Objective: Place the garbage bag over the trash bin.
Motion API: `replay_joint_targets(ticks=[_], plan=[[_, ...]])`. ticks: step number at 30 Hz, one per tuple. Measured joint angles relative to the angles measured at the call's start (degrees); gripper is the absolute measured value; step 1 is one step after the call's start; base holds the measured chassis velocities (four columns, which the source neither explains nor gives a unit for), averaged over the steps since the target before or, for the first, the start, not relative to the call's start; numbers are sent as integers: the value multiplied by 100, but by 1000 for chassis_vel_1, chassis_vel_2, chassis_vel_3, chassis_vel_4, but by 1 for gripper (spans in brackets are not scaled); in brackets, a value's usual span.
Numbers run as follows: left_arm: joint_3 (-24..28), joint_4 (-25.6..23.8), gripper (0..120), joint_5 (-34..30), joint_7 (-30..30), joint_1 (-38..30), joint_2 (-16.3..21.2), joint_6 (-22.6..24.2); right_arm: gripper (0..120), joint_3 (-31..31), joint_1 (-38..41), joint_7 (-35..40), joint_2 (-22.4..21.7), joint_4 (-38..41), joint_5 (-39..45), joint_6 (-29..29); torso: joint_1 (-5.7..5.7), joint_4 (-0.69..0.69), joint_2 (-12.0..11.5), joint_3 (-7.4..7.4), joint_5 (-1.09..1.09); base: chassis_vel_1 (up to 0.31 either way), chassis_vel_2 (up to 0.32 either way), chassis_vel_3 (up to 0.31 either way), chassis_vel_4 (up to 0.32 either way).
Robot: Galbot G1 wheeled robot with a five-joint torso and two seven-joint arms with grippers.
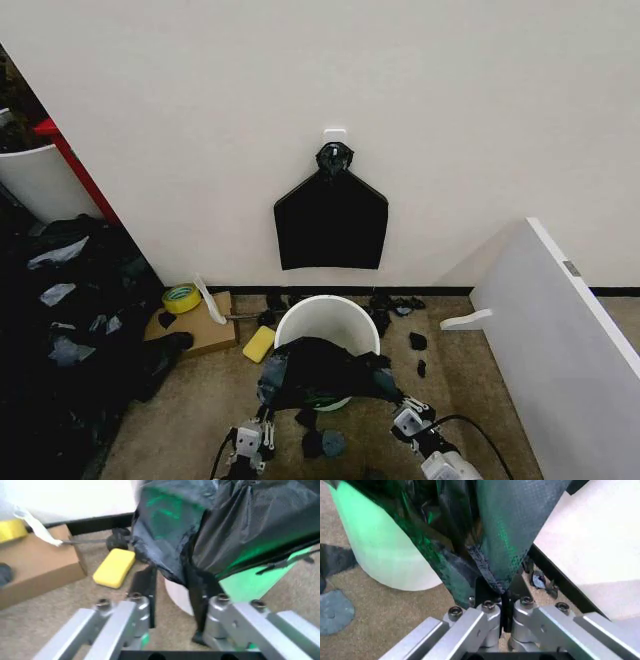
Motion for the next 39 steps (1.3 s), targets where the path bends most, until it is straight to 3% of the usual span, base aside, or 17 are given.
replay_joint_targets(ticks=[4,6,10,12,14,19,24,26,28,30,32,34,36,39], plan=[[-124,-77,46,337,-57,175,257,43,0,1,2,15,-2,52,81,-1,0,0,0,0,-1,0,0,0,0],[-145,-76,49,386,-59,190,278,47,0,3,-2,20,-2,63,93,-1,0,0,0,0,0,0,0,0,0],[-216,-66,67,544,-60,234,311,27,0,6,-108,8,-71,166,260,242,0,0,0,0,-1,0,0,0,0],[-238,-110,77,654,-68,257,310,1,10,67,-186,-250,-177,184,308,783,0,0,0,0,0,0,0,0,0],[-245,-131,79,680,-72,263,310,-3,11,104,-209,-363,-213,184,308,957,0,0,0,0,-1,0,0,0,0],[-306,-393,98,783,-142,347,323,-10,33,464,-342,-1040,-526,103,272,1834,0,0,0,0,-1,0,0,0,0],[-344,-564,100,783,-173,390,325,2,50,852,-340,-1651,-664,-154,232,2538,0,0,0,0,0,0,0,0,0],[-360,-664,100,783,-180,407,321,5,60,1070,-328,-2213,-709,-326,274,3137,0,0,0,0,1,0,0,0,0],[-365,-682,100,783,-181,408,318,6,61,1118,-321,-2348,-714,-353,302,3261,0,0,0,0,0,0,0,0,0],[-404,-820,100,756,-182,406,277,6,72,1457,-251,-3314,-722,-501,643,3941,0,0,0,0,1,0,0,0,0],[-437,-927,100,711,-165,399,230,3,81,1741,-190,-4074,-718,-552,1079,4269,0,0,0,0,1,0,0,0,0],[-491,-1075,100,626,-112,360,129,-48,90,2076,-70,-4934,-686,-518,1769,4440,0,0,0,0,1,0,0,0,0],[-500,-1105,100,600,-101,346,108,-59,90,2124,-44,-5018,-679,-491,1901,4441,0,0,0,0,0,0,0,0,0],[-594,-1380,100,263,-46,184,-86,-49,99,2245,245,-5099,-645,-210,2824,4155,0,0,0,0,-1,0,0,0,0]])
